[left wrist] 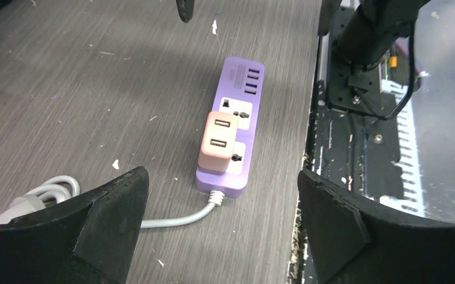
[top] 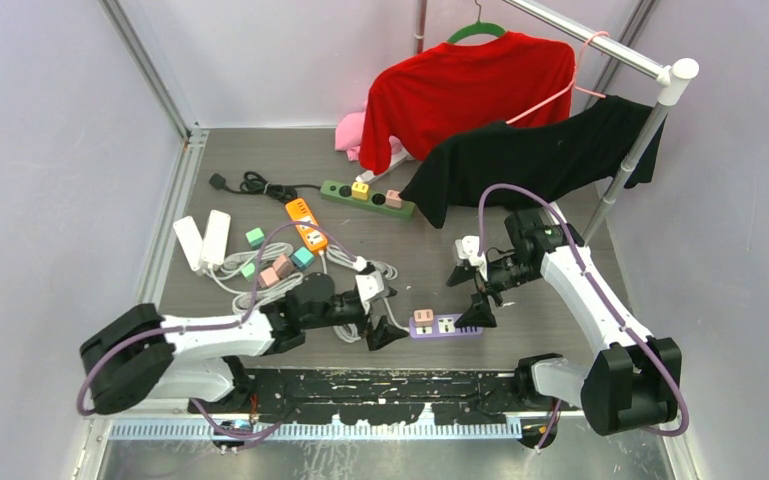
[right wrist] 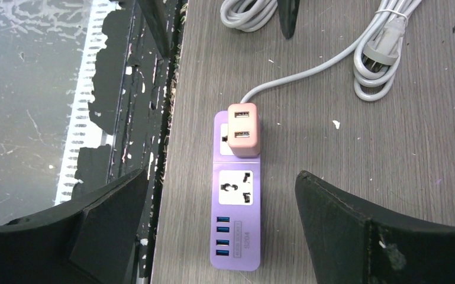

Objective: Pull the plug off the socket
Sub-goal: Remove the plug from the socket.

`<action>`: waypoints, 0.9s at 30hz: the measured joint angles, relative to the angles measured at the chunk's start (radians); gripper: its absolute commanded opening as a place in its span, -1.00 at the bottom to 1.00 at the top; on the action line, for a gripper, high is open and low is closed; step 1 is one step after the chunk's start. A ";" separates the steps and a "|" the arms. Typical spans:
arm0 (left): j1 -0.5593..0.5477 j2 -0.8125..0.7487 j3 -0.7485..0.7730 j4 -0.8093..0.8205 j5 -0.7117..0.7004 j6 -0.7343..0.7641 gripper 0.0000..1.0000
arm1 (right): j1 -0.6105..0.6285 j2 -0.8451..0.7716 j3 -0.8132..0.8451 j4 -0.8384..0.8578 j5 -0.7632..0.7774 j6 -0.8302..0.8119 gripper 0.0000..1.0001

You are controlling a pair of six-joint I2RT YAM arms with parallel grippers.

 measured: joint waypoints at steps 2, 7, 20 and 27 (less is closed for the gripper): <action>-0.004 0.070 0.010 0.036 0.010 0.025 0.87 | -0.002 0.000 0.000 -0.006 0.006 -0.013 0.99; -0.041 0.227 0.056 0.082 0.017 0.130 0.77 | -0.002 0.000 0.000 -0.016 0.021 -0.041 0.99; -0.072 0.489 0.236 0.080 0.023 0.232 -0.04 | -0.002 0.000 0.000 -0.023 0.029 -0.064 0.99; -0.072 0.502 0.266 0.057 0.023 0.236 -1.00 | -0.002 0.000 -0.002 -0.032 0.029 -0.070 0.99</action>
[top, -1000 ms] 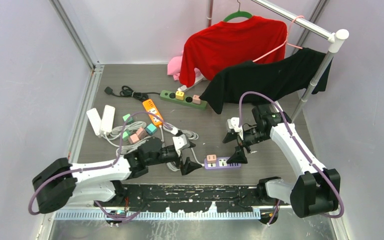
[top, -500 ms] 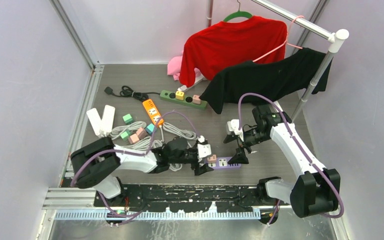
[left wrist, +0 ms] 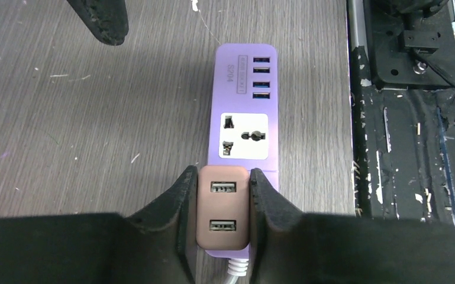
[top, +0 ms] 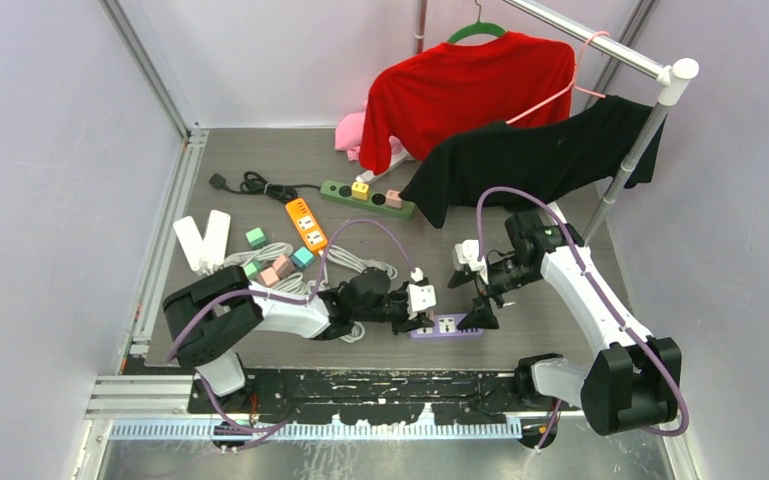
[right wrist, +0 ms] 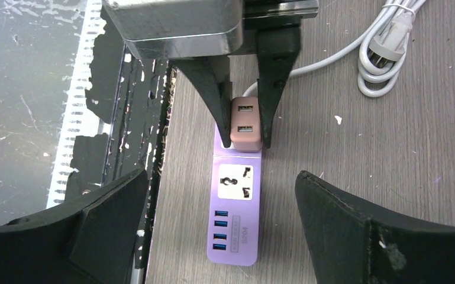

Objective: Pull the plug off the socket
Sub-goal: Remove the plug from the socket.

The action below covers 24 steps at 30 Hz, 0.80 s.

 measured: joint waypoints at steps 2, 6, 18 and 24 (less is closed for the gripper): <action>0.000 0.000 0.002 -0.004 0.000 0.003 -1.00 | 0.000 0.000 0.000 -0.001 0.000 0.000 0.99; 0.000 -0.004 0.002 -0.005 -0.015 -0.003 -1.00 | 0.000 0.000 0.000 0.000 0.000 0.000 0.99; 0.000 -0.140 -0.028 0.001 -0.080 -0.060 -1.00 | -0.002 0.000 -0.056 0.066 0.008 0.019 0.99; 0.000 -0.143 -0.027 0.000 -0.094 -0.080 -1.00 | 0.018 -0.026 -0.116 0.185 0.042 0.091 0.99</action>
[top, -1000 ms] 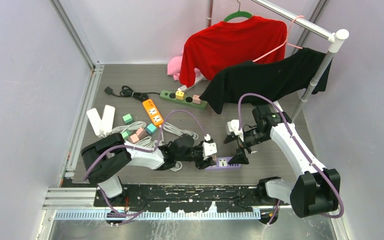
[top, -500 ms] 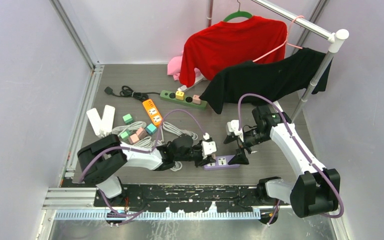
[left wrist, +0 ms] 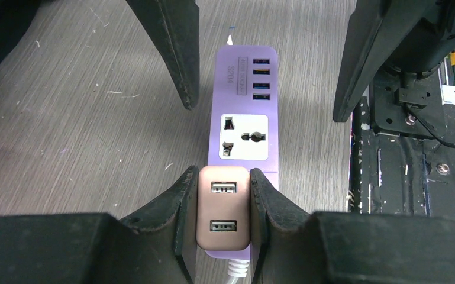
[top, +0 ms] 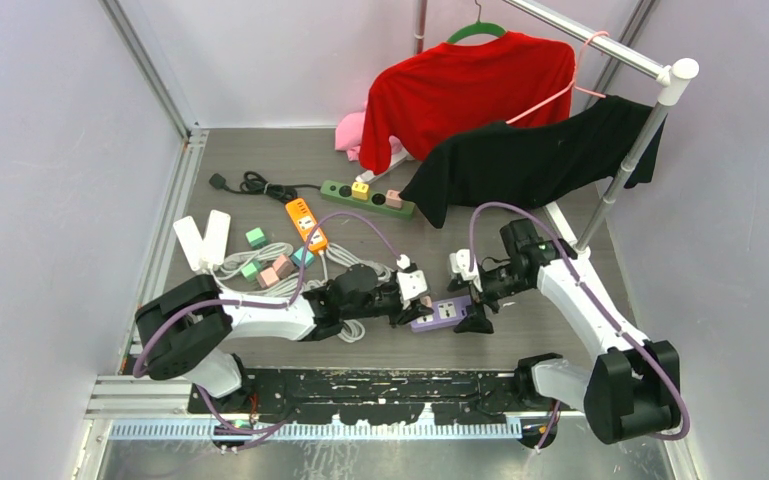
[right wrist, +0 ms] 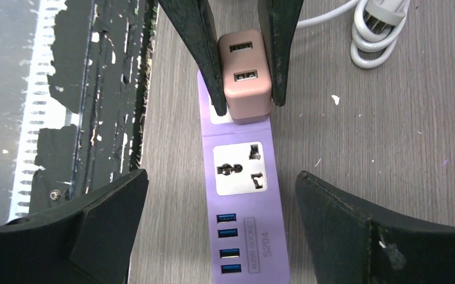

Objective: Pull the plug off the socket
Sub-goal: Remove the plug from the socket.

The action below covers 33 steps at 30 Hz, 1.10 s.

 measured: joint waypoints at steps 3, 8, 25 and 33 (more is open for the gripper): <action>0.000 0.000 0.000 0.001 -0.003 -0.006 -1.00 | 0.026 -0.012 -0.026 0.054 0.037 0.035 0.99; 0.000 0.000 0.001 0.002 -0.006 -0.010 -1.00 | 0.078 -0.011 -0.043 0.131 0.097 0.074 0.99; 0.000 -0.029 0.001 0.026 -0.006 -0.034 -1.00 | 0.179 0.017 -0.087 0.253 0.216 0.075 0.07; 0.000 -0.046 -0.002 0.028 -0.004 -0.035 -1.00 | 0.183 0.017 -0.084 0.251 0.211 0.067 -0.83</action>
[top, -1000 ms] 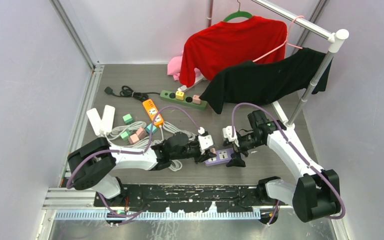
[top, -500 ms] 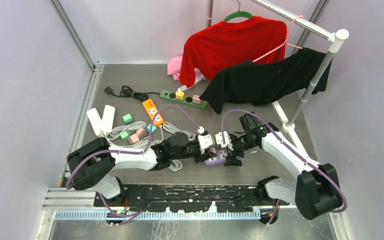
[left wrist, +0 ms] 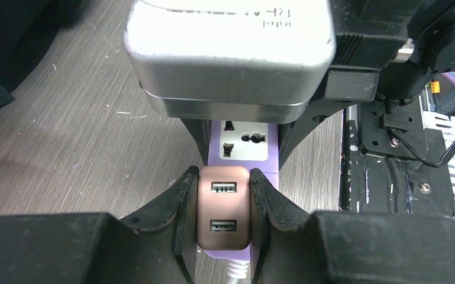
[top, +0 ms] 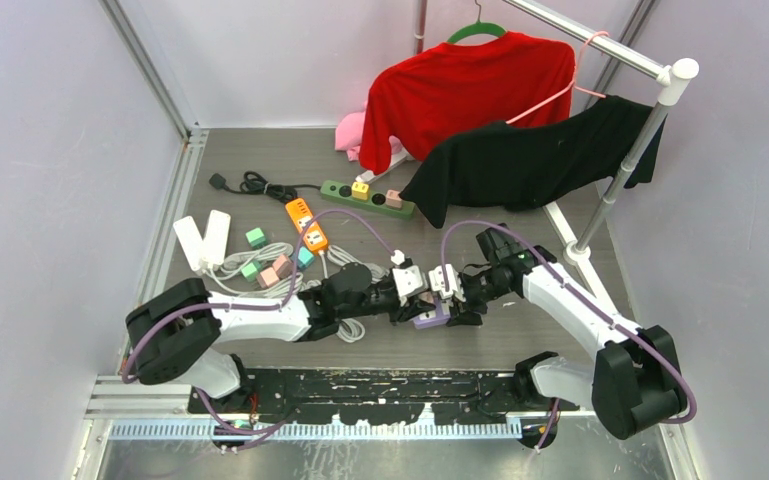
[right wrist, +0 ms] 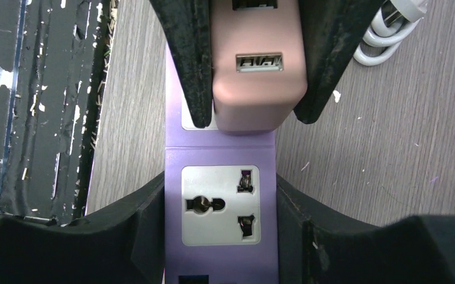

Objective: Pull the plug off the socket
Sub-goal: Remove the plug from the socket.

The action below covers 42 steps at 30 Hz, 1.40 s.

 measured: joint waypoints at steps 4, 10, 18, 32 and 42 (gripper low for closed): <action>0.002 -0.020 -0.009 -0.002 -0.001 0.000 -1.00 | 0.000 0.000 0.011 -0.011 -0.008 -0.010 -0.98; 0.023 -0.087 -0.023 -0.048 0.013 0.001 -1.00 | 0.010 0.004 0.034 -0.021 -0.038 -0.026 -0.99; 0.051 -0.134 -0.023 -0.100 0.074 -0.008 -1.00 | 0.029 0.025 0.060 -0.022 -0.065 -0.018 -0.99; -0.022 -0.020 0.146 -0.288 0.013 0.047 -1.00 | 0.015 0.051 0.061 -0.094 0.006 0.008 -0.99; 0.076 -0.020 0.103 -0.190 0.124 -0.171 -1.00 | 0.016 0.055 0.072 -0.085 -0.005 0.026 -0.99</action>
